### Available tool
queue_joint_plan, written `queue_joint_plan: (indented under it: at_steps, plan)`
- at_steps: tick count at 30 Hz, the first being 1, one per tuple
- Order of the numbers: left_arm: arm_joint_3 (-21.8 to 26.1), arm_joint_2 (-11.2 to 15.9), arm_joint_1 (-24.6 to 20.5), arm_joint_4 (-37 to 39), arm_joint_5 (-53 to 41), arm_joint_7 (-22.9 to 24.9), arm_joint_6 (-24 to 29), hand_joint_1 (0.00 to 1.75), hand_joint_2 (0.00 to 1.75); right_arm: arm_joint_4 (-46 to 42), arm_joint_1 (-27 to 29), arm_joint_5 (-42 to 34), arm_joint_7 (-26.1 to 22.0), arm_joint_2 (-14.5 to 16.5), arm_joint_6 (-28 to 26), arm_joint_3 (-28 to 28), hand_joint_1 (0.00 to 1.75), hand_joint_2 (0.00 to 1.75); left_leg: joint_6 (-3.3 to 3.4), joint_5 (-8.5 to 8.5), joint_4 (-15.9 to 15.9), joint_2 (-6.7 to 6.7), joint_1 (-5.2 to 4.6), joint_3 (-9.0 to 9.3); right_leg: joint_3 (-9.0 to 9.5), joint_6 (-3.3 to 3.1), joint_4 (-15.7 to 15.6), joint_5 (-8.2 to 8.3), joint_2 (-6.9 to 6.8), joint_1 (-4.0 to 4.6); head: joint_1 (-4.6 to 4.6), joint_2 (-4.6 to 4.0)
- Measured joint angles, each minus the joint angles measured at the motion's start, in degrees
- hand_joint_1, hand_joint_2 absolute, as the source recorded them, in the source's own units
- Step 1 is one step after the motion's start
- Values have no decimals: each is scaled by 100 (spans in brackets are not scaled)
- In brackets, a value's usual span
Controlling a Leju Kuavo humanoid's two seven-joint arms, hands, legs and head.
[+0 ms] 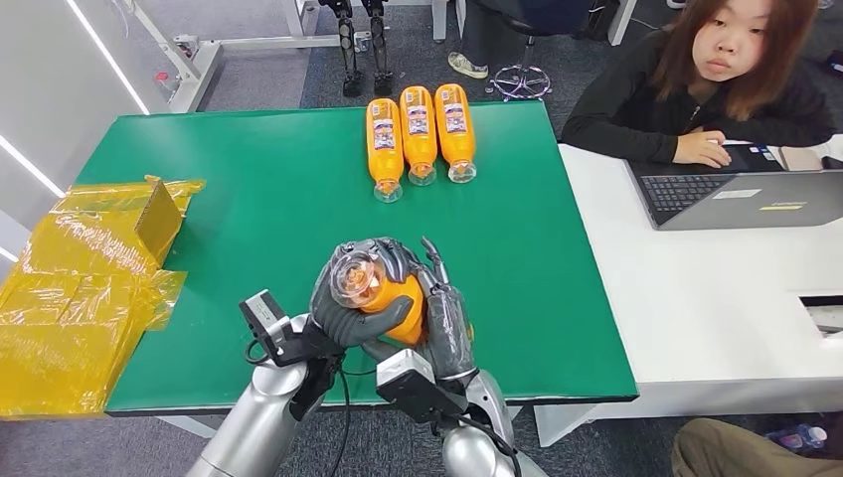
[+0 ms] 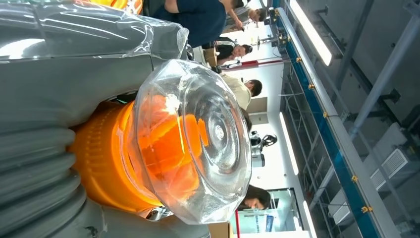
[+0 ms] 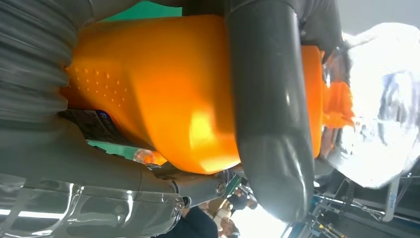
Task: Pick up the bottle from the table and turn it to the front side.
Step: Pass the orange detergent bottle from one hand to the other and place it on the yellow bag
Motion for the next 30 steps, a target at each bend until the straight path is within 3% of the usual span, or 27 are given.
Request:
queue_joint_plan:
  at_steps: [10,11,14,15,16,19,20,21,24,25,30]
  plan:
    - [26,3,24,0,-6,0,14,175,175,52,-1,-74,-78,7,-52,23,0,175,0,0,0,-3,0,-1,0,0,0,0,-1,0,-1,0]
    - [30,3,25,0,-7,0,15,168,175,56,-2,-78,-71,8,-45,24,0,175,0,0,0,-3,0,-1,0,0,0,0,-1,0,-1,0]
    - [54,10,43,0,-8,7,69,54,175,82,-16,-93,78,8,121,33,0,175,0,0,0,-2,0,0,0,0,0,0,0,0,-1,0]
    - [72,15,55,0,-7,12,106,23,175,103,-18,-94,150,7,213,35,0,175,0,0,0,-2,0,0,0,0,0,0,0,0,0,0]
    - [97,22,70,0,-5,16,144,34,175,129,-15,-90,199,6,292,37,0,175,0,0,0,-1,0,1,0,0,0,0,1,0,-1,0]
    - [192,55,128,-7,8,19,203,129,175,210,41,-69,191,-1,377,47,0,175,0,0,0,-2,0,1,-1,0,0,0,0,0,0,0]
    - [216,71,159,-19,10,19,204,142,175,226,64,-67,173,-6,377,50,0,175,0,0,0,-2,0,1,-1,0,0,0,0,0,0,0]
    - [233,86,194,-35,7,18,204,107,175,238,84,-70,160,-15,377,51,0,175,0,0,0,-2,0,0,-1,0,0,0,0,0,0,0]
    - [246,122,307,-101,4,14,204,130,175,270,133,-102,108,-52,367,51,0,175,0,0,0,-2,0,0,-1,0,0,-1,1,0,0,0]
    - [247,131,335,-119,4,13,201,173,175,282,141,-118,82,-63,360,51,0,175,0,0,0,-2,0,0,-1,0,0,-1,1,0,0,0]
    - [249,175,404,-174,-20,13,142,175,175,324,177,-168,-32,-106,296,51,0,175,0,0,0,-1,0,0,-1,0,-1,-1,0,0,0,0]
